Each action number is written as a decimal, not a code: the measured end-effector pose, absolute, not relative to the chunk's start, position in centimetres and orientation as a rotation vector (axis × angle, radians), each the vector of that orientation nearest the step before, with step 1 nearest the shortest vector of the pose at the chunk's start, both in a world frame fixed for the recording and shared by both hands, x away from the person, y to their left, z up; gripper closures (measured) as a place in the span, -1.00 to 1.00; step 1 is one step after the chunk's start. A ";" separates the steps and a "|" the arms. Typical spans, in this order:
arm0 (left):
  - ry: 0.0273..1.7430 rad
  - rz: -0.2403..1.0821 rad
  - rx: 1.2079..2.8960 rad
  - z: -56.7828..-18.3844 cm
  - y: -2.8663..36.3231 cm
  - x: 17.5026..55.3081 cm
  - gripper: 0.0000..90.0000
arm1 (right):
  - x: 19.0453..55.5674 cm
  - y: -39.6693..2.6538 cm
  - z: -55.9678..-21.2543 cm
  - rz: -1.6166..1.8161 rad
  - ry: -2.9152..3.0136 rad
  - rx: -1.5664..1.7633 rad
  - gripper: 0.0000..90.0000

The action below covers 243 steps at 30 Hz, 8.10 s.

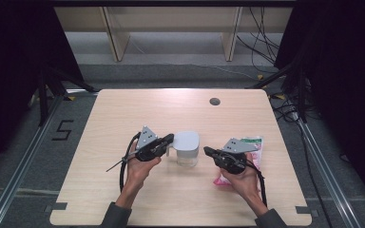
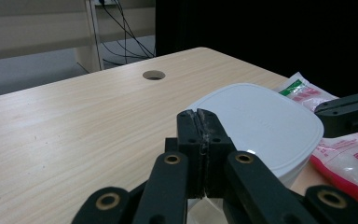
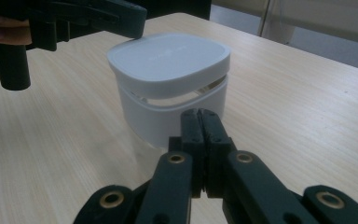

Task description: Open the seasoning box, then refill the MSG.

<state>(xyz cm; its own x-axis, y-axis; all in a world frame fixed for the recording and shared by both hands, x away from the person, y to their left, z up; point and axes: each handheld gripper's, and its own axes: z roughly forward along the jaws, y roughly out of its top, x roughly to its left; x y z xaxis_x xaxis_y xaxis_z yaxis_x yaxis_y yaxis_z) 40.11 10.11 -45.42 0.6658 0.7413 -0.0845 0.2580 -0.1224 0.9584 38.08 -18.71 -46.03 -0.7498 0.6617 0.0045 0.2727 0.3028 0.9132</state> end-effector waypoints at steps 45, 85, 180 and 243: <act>0.827 0.476 1.729 -45.9 13.9 36.8 0.04 | 39.1 -14.7 -43.3 1.387 2.249 0.697 1.00; 0.875 0.440 1.830 -49.3 14.0 34.1 -0.36 | 38.0 -15.8 -41.2 1.400 2.186 0.650 0.51; 0.815 0.338 1.890 -51.0 9.5 32.7 -0.40 | 40.3 -32.8 -50.7 1.225 2.105 1.490 0.46; 0.773 0.313 1.950 -51.3 7.9 32.0 -0.40 | 37.2 -32.2 -46.7 1.537 2.028 1.282 1.00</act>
